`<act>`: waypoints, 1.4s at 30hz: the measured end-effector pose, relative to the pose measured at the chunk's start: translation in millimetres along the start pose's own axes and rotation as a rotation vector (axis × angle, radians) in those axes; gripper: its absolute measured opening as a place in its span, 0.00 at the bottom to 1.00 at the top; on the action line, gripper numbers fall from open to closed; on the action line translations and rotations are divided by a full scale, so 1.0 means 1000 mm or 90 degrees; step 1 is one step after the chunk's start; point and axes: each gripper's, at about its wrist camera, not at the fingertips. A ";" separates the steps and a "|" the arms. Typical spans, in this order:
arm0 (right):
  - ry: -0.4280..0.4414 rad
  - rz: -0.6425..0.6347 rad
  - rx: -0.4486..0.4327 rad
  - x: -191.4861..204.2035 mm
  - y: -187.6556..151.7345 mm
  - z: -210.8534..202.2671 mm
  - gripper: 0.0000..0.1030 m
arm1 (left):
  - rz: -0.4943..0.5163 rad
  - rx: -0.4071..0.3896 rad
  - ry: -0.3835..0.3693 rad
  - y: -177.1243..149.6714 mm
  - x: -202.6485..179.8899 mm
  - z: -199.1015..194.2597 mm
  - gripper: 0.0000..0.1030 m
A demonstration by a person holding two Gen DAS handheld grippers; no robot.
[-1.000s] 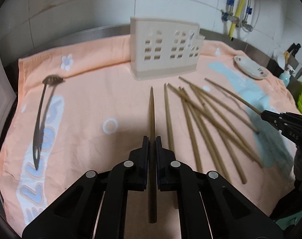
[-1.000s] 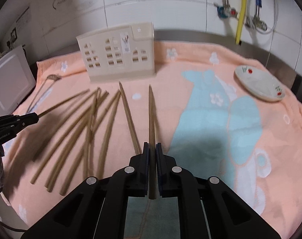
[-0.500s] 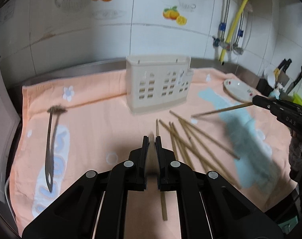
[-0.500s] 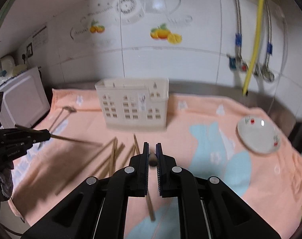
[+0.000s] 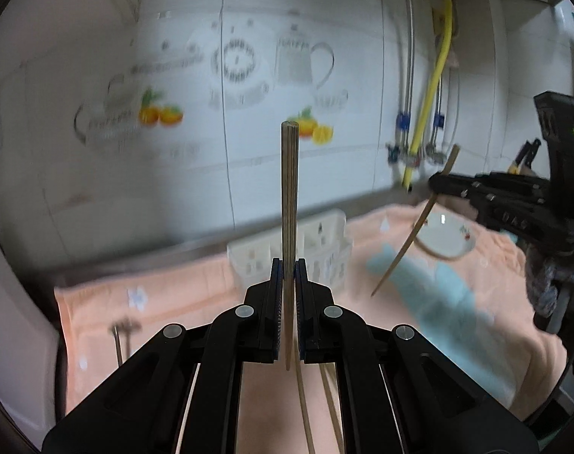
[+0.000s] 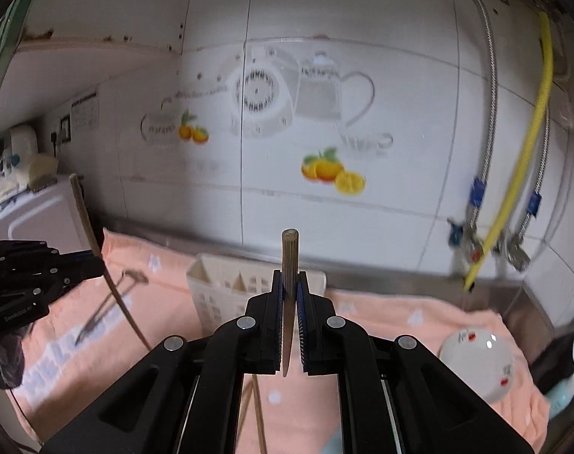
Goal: Organize utensils
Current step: 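Lift the chopstick with the left tool and drop it into the cream caddy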
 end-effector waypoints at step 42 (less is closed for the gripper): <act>-0.023 0.008 0.030 -0.014 0.002 0.061 0.66 | -0.061 -0.016 0.078 0.024 0.043 0.079 0.61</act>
Point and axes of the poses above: each gripper's, at about its wrist camera, not at the fingertips, and z roughly the way its jaws point, x to its left, y to its top, and after that the axes turned 13 degrees about -z, right-handed
